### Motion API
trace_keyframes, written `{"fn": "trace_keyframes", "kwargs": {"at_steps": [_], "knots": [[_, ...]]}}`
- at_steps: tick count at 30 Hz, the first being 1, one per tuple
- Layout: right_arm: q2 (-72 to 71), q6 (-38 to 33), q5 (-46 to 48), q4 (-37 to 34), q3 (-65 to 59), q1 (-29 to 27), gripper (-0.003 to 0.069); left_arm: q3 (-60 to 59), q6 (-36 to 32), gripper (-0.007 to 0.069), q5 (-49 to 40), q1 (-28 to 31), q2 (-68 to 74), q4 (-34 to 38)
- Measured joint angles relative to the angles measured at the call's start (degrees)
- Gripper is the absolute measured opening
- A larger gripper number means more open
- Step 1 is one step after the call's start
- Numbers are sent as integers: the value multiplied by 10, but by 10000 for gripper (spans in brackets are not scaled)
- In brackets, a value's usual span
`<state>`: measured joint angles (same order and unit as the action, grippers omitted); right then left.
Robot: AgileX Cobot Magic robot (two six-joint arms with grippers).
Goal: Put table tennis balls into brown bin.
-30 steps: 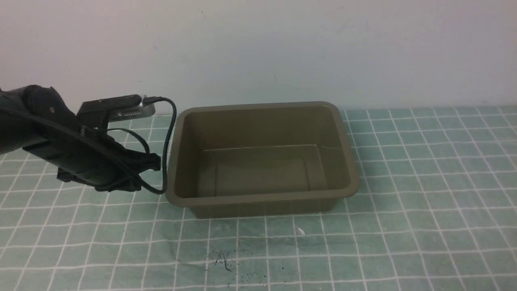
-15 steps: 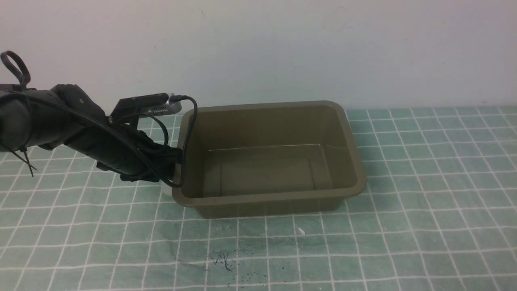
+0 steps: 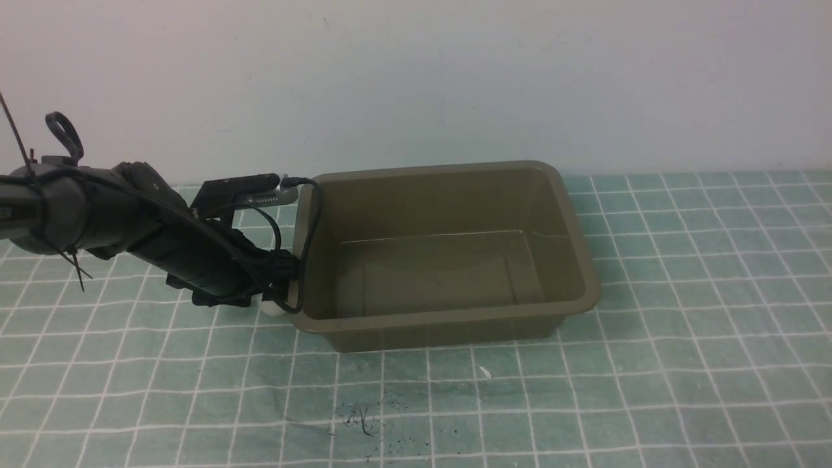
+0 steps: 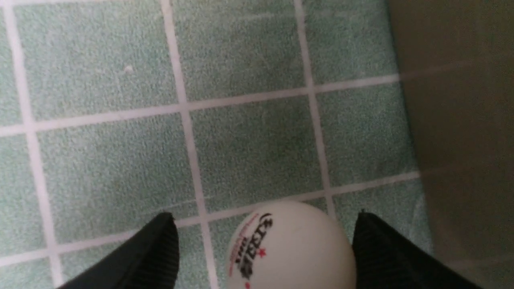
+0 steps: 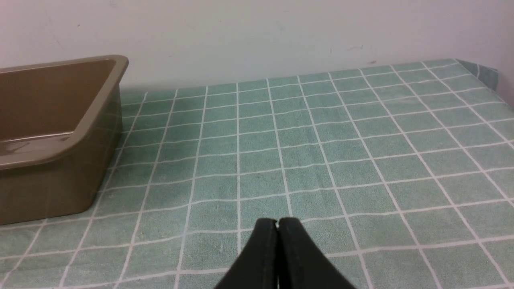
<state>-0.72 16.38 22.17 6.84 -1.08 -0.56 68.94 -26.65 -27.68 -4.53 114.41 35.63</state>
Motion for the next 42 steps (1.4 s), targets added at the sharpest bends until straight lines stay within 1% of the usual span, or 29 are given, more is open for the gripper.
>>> {"fn": "trace_keyframes", "kwargs": {"at_steps": [1, 3, 4, 5, 6, 10, 14, 18, 19, 21, 22, 23, 26, 28, 29, 30, 31, 32, 33, 34, 35, 36, 37, 38, 39, 41, 42], "knots": [[0, 0, 0, 0, 0, 0, -11, 0, -3, 488, 2, 0, 0, 0], [0, 0, 0, 0, 0, 0, -11, 2, -5, 412, 2, 0, 0, -1], [0, 0, 0, 0, 0, 0, -11, 2, -5, 386, 2, 0, 0, -2], [0, 0, 0, 0, 0, 0, -11, 6, -6, 342, -5, 0, 0, -12], [0, 0, 0, 0, 0, 0, -11, 12, -6, 352, -18, 1, -1, -24], [0, 0, 0, 0, 0, 0, -11, 36, -3, 355, -72, 8, -34, -57], [0, 0, 0, 0, 0, 0, -11, 74, -5, 355, -119, 0, -95, -50], [0, 0, 0, 0, 0, 0, -11, 107, -39, 355, -127, -45, -133, -20], [0, 0, 0, 0, 0, 0, -11, 113, -49, 355, -123, -70, -132, -14], [0, 0, 0, 0, 0, 0, -11, 113, -48, 355, -118, -100, -121, -12], [0, 0, 0, 0, 0, 0, -11, 113, -48, 355, -117, -103, -120, -12], [0, 0, 0, 0, 0, 0, -11, 113, -36, 366, -107, -123, -105, -12], [0, 0, 0, 0, 0, 0, -11, 121, -24, 441, -106, -137, -82, -13], [0, 0, 0, 0, 0, 0, -11, 137, -9, 553, -111, -144, -66, -13], [0, 0, 0, 0, 0, 0, -11, 144, 0, 580, -116, -146, -65, -14], [0, 0, 0, 0, 0, 0, -11, 146, 0, 586, -118, -146, -65, -14], [0, 0, 0, 0, 0, 0, -11, 164, 19, 608, -138, -144, -68, -16], [0, 0, 0, 0, 0, 0, -11, 176, 32, 602, -157, -142, -72, -19], [0, 0, 0, 0, 0, 0, -11, 183, 43, 590, -169, -139, -79, -21], [0, 0, 0, 0, 0, 0, -11, 194, 55, 554, -192, -136, -89, -28], [0, 0, 0, 0, 0, 0, -11, 205, 74, 481, -219, -131, -103, -45], [0, 0, 0, 0, 0, 0, -11, 211, 87, 380, -241, -126, -125, -60], [0, 0, 0, 0, 0, 0, -11, 211, 87, 380, -241, -126, -125, -60], [0, 0, 0, 0, 0, 0, -11, 212, 102, 216, -264, -119, -168, -85], [0, 0, 0, 0, 0, 0, -11, 209, 107, 129, -274, -118, -190, -98], [0, 2, 0, 0, 0, 0, -11, 193, 119, 39, -280, -114, -258, -126], [0, 8, 0, 0, 0, 0, -11, 172, 123, 13, -283, -114, -299, -137]]}}
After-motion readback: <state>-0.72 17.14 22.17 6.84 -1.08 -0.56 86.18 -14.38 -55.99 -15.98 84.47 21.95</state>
